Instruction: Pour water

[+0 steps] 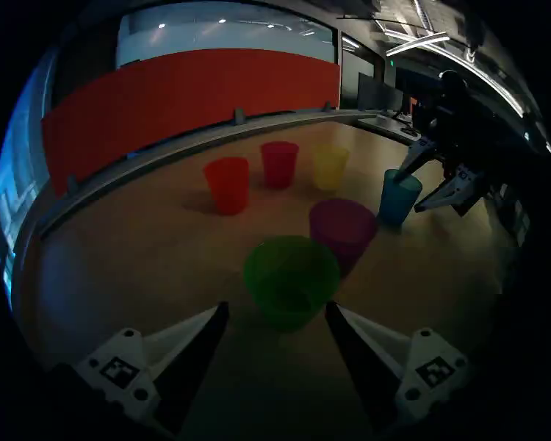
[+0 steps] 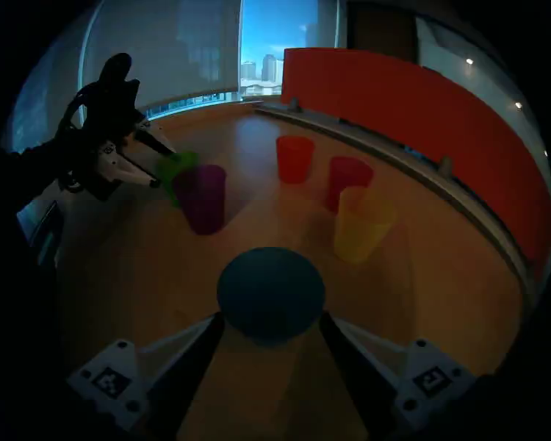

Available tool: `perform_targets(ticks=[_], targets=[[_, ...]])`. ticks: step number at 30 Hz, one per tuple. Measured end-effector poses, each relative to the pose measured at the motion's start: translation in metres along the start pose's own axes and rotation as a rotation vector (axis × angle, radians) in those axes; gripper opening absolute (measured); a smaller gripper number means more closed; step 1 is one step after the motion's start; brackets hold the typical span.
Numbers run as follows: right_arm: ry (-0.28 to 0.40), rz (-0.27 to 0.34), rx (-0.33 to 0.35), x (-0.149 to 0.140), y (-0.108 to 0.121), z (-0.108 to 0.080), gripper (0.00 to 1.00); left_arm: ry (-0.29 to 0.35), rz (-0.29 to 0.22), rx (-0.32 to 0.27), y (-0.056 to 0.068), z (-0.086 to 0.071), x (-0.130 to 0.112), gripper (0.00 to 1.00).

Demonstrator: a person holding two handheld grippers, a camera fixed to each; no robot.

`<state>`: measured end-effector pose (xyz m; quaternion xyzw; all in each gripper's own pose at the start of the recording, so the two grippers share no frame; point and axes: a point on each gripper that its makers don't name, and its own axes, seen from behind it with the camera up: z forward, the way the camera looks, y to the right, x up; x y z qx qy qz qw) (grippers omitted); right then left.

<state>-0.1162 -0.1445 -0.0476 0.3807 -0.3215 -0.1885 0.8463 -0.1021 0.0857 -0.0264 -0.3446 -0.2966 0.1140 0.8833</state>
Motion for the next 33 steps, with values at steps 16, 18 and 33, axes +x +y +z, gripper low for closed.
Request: perform_targets(ticks=[16,18,33], targets=[[0.047,0.052,-0.037,0.000,0.005,-0.028,1.00,0.040,-0.034,0.057,-0.010,-0.027,0.004,0.98],[0.056,0.059,-0.044,0.001,0.006,-0.032,1.00,0.052,-0.042,0.069,-0.011,-0.032,0.006,0.98],[0.150,0.123,-0.098,0.010,0.017,-0.064,1.00,0.187,-0.098,0.184,-0.027,-0.077,0.024,0.98]])
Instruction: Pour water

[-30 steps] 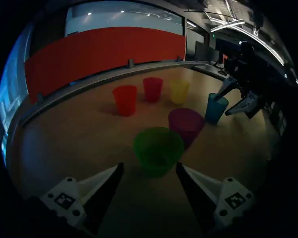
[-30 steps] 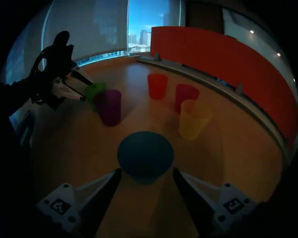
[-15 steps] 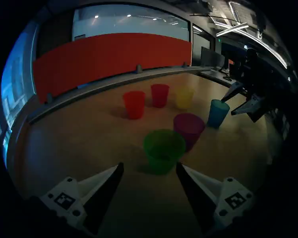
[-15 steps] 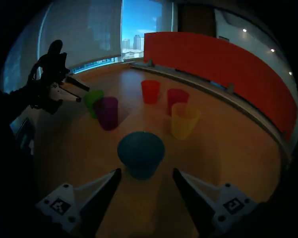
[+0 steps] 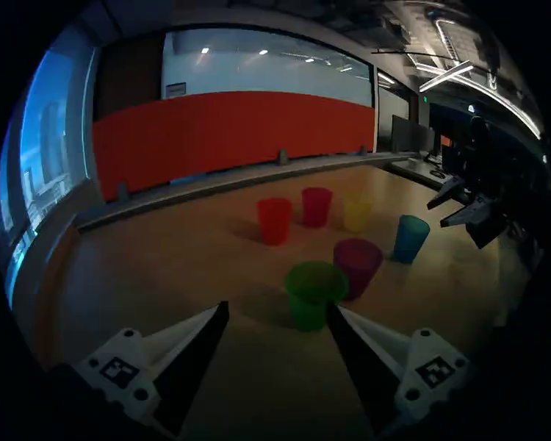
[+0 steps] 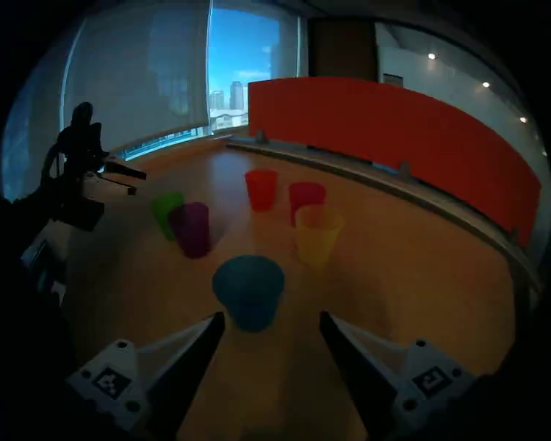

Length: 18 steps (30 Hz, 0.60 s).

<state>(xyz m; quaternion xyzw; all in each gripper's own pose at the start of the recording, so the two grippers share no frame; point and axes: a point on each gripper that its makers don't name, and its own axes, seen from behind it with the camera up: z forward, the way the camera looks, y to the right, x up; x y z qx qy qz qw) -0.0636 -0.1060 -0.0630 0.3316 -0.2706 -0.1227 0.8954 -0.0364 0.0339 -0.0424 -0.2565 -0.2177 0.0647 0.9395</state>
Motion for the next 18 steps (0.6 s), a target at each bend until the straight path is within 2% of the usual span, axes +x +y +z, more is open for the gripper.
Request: perform_targets(ticks=[6,12,18], targets=[[0.089,0.030,-0.055,0.027,0.014,-0.011,1.00,0.112,-0.050,0.064,-0.010,-0.012,0.031,0.98],[0.226,0.063,-0.175,0.065,0.045,-0.028,1.00,0.247,-0.066,0.141,-0.020,-0.024,0.071,0.98],[0.361,0.110,-0.308,0.094,0.077,-0.047,1.00,0.381,-0.094,0.204,-0.020,-0.031,0.105,0.97]])
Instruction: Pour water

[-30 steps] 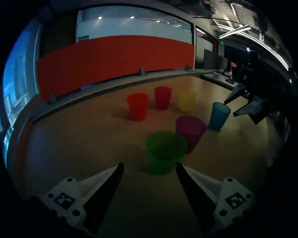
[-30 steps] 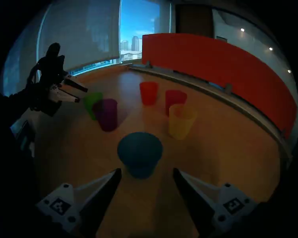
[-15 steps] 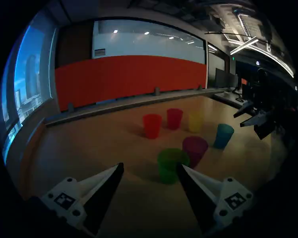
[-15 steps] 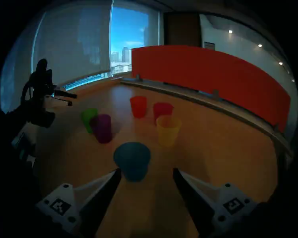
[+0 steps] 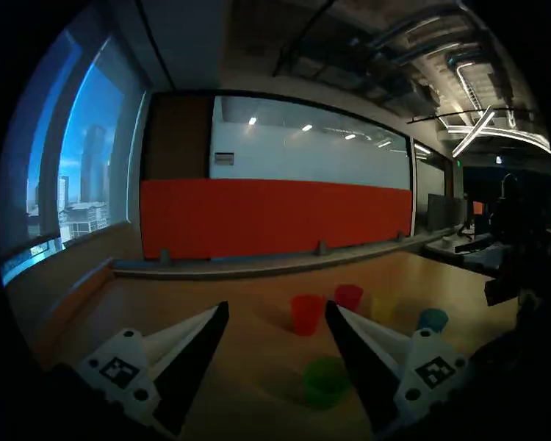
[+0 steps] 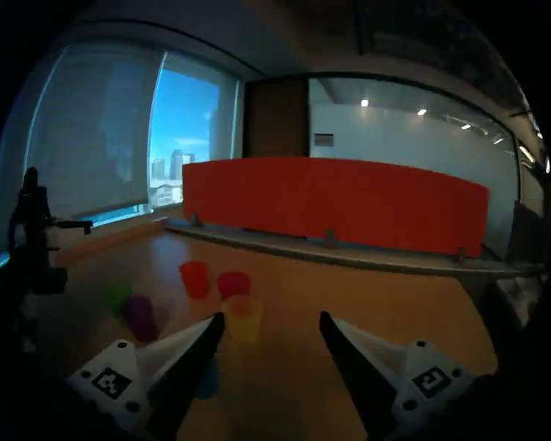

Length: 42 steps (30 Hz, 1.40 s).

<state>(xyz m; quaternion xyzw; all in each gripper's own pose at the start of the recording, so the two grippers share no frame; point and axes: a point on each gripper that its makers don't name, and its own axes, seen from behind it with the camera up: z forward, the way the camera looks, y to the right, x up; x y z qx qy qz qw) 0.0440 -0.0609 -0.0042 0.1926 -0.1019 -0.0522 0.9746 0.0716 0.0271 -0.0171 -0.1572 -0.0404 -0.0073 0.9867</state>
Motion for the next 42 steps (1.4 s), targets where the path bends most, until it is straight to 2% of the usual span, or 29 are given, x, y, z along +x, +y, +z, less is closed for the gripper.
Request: perform_targets(ticks=[5,12,15,21,30,42], targets=[[0.085,0.021,-0.103,0.016,0.020,-0.004,1.00,0.058,-0.023,0.050,0.001,0.002,0.008,0.98],[0.157,-0.013,-0.223,0.022,0.033,-0.010,1.00,0.139,-0.039,0.145,-0.008,-0.005,0.019,0.97],[0.176,-0.016,-0.253,0.020,0.032,-0.011,1.00,0.153,-0.055,0.159,-0.007,-0.007,0.016,0.97],[0.212,0.001,-0.322,0.015,0.034,-0.016,1.00,0.163,-0.075,0.208,-0.012,-0.009,0.008,0.97],[0.216,-0.006,-0.399,-0.007,0.039,-0.023,1.00,0.176,-0.072,0.233,-0.006,-0.008,-0.007,0.97],[0.185,0.055,-0.465,-0.036,0.060,-0.035,1.00,0.174,-0.012,0.274,-0.005,-0.005,-0.023,0.97]])
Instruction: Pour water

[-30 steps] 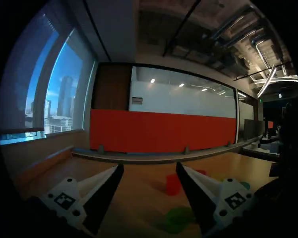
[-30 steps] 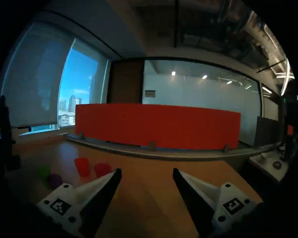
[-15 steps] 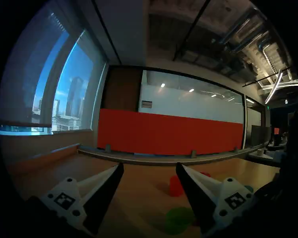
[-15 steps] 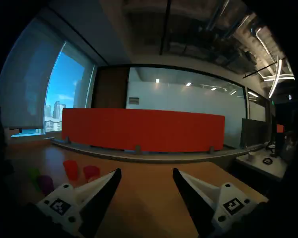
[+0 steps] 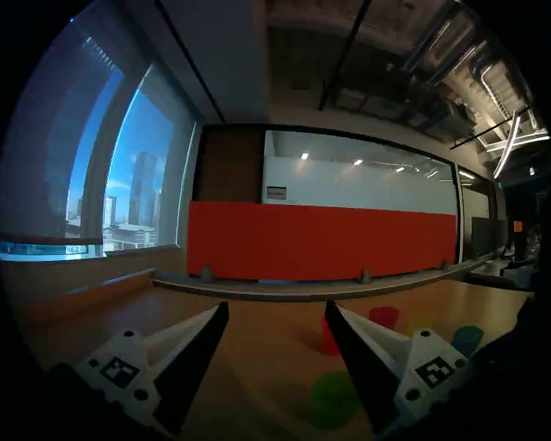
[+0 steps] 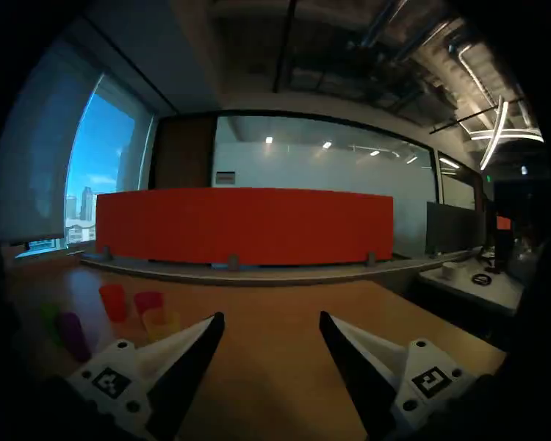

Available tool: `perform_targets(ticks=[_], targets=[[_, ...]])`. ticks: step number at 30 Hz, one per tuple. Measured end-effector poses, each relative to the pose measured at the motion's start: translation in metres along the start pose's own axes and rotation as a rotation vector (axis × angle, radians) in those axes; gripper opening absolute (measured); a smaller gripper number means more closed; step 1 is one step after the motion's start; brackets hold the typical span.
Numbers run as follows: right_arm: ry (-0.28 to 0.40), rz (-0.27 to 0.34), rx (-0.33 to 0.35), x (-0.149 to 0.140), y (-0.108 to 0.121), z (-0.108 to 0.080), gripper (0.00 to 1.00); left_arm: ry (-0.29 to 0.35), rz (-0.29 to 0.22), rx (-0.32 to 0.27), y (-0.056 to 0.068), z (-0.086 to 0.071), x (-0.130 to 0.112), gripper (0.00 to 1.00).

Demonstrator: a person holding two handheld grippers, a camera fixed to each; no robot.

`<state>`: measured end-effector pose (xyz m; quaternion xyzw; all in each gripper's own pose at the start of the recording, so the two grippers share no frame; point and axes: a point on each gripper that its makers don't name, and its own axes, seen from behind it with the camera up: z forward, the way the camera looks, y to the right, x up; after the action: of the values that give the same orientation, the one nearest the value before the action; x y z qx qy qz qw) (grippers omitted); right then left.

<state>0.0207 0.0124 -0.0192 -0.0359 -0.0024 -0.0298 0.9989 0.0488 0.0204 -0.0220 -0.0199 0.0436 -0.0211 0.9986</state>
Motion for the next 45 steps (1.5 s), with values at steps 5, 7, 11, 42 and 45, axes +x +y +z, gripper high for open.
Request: perform_targets(ticks=[5,7,11,42,45], targets=[[-0.010,0.000,0.005,-0.001,-0.002,0.000,1.00,-0.002,0.039,0.018,0.000,0.001,-0.007,0.97],[-0.011,-0.001,0.009,-0.001,-0.004,-0.001,1.00,0.001,0.051,0.024,0.000,0.001,-0.008,0.97],[-0.017,0.008,0.011,-0.004,-0.007,0.000,1.00,0.006,0.068,0.031,0.000,0.000,-0.010,0.97],[-0.023,0.033,-0.020,-0.004,0.006,-0.007,1.00,-0.045,0.043,0.034,-0.020,0.002,-0.057,0.97],[-0.022,0.033,-0.022,-0.005,0.007,-0.008,1.00,-0.056,0.043,0.035,-0.020,0.003,-0.062,0.97]])
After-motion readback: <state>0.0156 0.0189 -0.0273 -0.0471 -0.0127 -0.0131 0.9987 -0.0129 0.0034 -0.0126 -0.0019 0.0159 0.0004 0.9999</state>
